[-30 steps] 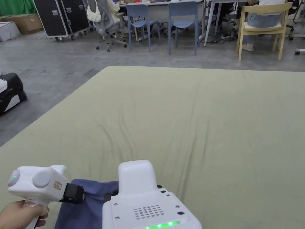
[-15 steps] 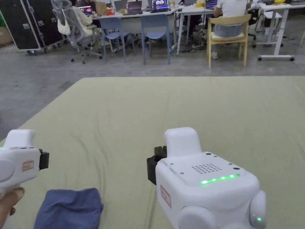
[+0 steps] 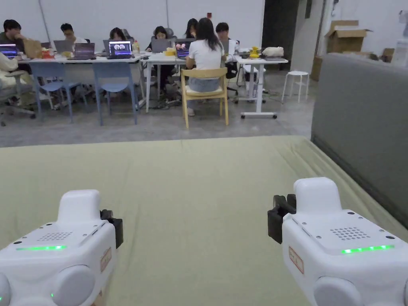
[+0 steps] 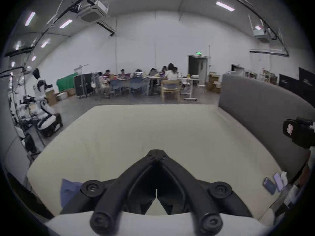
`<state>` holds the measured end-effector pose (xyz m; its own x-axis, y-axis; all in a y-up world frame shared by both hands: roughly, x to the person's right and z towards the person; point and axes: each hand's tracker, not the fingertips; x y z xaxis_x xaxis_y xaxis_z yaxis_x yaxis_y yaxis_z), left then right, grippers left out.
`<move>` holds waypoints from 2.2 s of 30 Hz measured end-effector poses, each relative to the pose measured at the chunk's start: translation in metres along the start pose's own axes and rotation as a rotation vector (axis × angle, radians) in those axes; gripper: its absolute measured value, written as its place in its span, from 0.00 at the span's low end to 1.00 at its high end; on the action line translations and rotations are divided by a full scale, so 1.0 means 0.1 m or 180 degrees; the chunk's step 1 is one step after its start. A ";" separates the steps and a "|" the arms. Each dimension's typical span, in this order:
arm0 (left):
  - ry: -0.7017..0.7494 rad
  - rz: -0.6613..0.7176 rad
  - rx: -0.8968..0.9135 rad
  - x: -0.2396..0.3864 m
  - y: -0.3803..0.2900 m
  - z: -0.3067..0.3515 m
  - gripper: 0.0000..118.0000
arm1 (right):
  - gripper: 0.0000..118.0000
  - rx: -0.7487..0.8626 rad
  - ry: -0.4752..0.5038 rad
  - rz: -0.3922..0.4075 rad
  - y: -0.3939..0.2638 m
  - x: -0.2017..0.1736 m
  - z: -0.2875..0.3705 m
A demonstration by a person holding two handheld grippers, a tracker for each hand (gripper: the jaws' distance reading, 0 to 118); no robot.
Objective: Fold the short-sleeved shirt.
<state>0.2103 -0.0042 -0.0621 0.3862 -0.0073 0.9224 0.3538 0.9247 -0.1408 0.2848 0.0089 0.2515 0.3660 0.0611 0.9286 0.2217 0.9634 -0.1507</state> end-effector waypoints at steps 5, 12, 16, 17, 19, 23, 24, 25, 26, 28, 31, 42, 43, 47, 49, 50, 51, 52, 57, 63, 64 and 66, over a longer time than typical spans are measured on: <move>-0.0151 -0.0027 0.0101 0.39 0.16 0.02 0.00 | 0.21 0.0028 -0.0222 0.0059 -0.02 0.44 0.05; -0.0158 0.0003 0.0159 0.46 0.33 0.11 0.00 | 0.23 0.0081 -0.0160 -0.0021 0.02 0.44 0.01; -0.0125 -0.0008 0.0195 0.44 0.39 0.17 0.00 | 0.23 0.0137 -0.0170 0.0009 0.05 0.32 -0.01; -0.0125 0.0001 0.0202 0.43 0.39 0.17 0.00 | 0.23 0.0133 -0.0155 0.0010 0.05 0.31 -0.02; -0.0131 0.0011 0.0197 0.42 0.40 0.16 0.00 | 0.23 0.0132 -0.0087 0.0006 0.07 0.28 -0.03; -0.0116 0.0002 0.0192 0.41 0.40 0.18 0.00 | 0.24 0.0152 -0.0076 -0.0037 0.10 0.27 -0.04; -0.0102 -0.0007 0.0190 0.41 0.40 0.19 0.00 | 0.24 0.0160 -0.0073 -0.0044 0.11 0.27 -0.04; -0.0073 -0.0014 0.0191 0.41 0.40 0.19 0.00 | 0.24 0.0164 -0.0076 -0.0042 0.13 0.26 -0.05; -0.0064 -0.0018 0.0193 0.40 0.39 0.20 0.00 | 0.24 0.0169 -0.0078 -0.0039 0.13 0.27 -0.05; -0.0063 -0.0004 0.0174 0.39 0.39 0.19 0.00 | 0.24 0.0178 -0.0068 -0.0042 0.15 0.26 -0.05; -0.0044 0.0016 0.0178 0.36 0.39 0.22 0.00 | 0.24 0.0180 -0.0048 -0.0027 0.17 0.25 -0.05; 0.0097 0.0008 0.0257 0.28 0.41 0.34 0.00 | 0.27 0.0202 0.0033 -0.0003 0.23 0.18 -0.08; 0.0092 0.0016 0.0258 0.27 0.41 0.35 0.00 | 0.27 0.0202 0.0040 -0.0005 0.24 0.17 -0.08; 0.0092 0.0038 0.0257 0.26 0.41 0.35 0.00 | 0.27 0.0205 0.0075 -0.0006 0.27 0.14 -0.09; 0.0100 0.0041 0.0254 0.26 0.41 0.35 0.00 | 0.28 0.0203 0.0092 -0.0017 0.28 0.13 -0.09; 0.0097 0.0043 0.0243 0.26 0.40 0.35 0.00 | 0.28 0.0204 0.0099 -0.0017 0.29 0.12 -0.08; 0.0096 0.0045 0.0232 0.25 0.40 0.35 0.00 | 0.28 0.0207 0.0106 -0.0014 0.29 0.11 -0.08; 0.0091 0.0045 0.0223 0.24 0.40 0.35 0.00 | 0.28 0.0208 0.0111 -0.0007 0.29 0.10 -0.08; 0.0102 0.0058 0.0213 0.22 0.39 0.36 0.00 | 0.29 0.0195 0.0135 0.0011 0.30 0.07 -0.09; 0.0117 0.0048 0.0243 0.20 0.41 0.38 0.00 | 0.30 0.0236 0.0134 0.0000 0.32 0.06 -0.09; 0.0124 0.0048 0.0246 0.20 0.41 0.38 0.00 | 0.31 0.0246 0.0144 0.0002 0.33 0.06 -0.09; 0.0129 0.0038 0.0259 0.20 0.41 0.40 0.19 | 0.61 0.0251 0.0157 -0.0023 0.35 0.06 -0.09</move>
<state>0.1989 0.0488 -0.0347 0.4248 -0.0101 0.9053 0.2792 0.9527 -0.1203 0.3030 0.0410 0.2491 0.4092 0.0428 0.9114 0.1535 0.9814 -0.1150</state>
